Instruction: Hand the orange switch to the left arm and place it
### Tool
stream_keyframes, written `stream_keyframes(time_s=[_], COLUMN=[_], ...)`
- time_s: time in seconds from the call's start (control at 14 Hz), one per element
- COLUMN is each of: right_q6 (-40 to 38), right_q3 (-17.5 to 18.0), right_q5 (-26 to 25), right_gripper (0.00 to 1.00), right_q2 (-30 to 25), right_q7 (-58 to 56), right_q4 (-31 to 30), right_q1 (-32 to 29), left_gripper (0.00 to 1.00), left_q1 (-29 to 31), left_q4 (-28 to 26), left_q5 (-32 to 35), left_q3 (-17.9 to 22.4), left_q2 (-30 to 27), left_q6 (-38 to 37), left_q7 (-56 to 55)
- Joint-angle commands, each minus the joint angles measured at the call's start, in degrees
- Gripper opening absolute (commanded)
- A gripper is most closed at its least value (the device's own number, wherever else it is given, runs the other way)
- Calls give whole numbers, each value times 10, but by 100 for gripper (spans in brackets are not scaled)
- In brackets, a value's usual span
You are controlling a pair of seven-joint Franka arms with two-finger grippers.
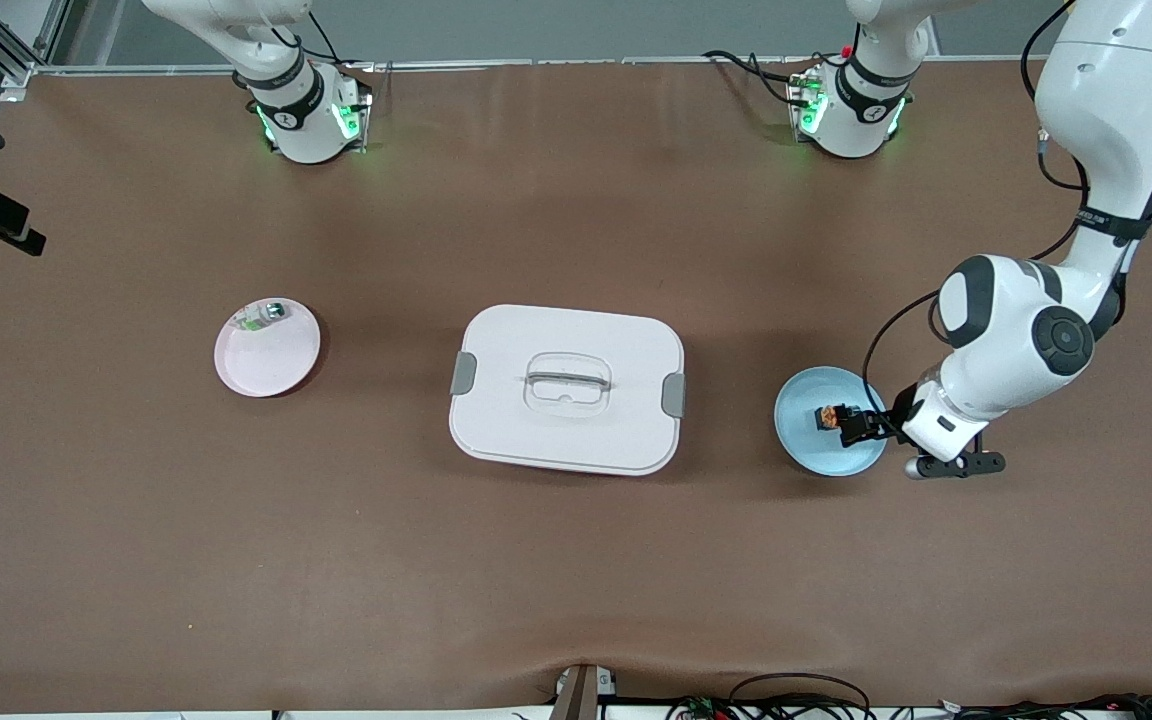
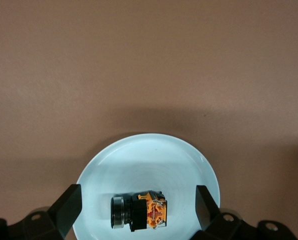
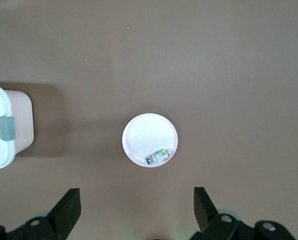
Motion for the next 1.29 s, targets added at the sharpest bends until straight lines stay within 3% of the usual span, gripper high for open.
stream_keyframes(time_s=[0.0,0.21,1.0,1.14,1.21], right_q6=[-1,3,19,21,19], right_q3=[-2,-1,0,0,0], right_q5=[1,2,4,4,4], right_gripper=[100,100,100,100,100], right_q2=[-8,-8,-6,-7,-7], right_q7=[-6,-5,-4,-3,-2], right_q4=[-9,-9,-9,-8,-7], right_q1=[1,3,15,16,16], left_gripper=[100,100,100,100,100], left_q1=[-4,1,41,17,-20], left_q4=[29,51,46,47,47], left_q5=[2,4,-7,-15,-15], left_q3=[4,5,4,27,63], left_q2=[-22,-51,-226,-246,-256], left_q6=[-46,-102,-294,-311,-324], left_q7=[11,13,48,51,58])
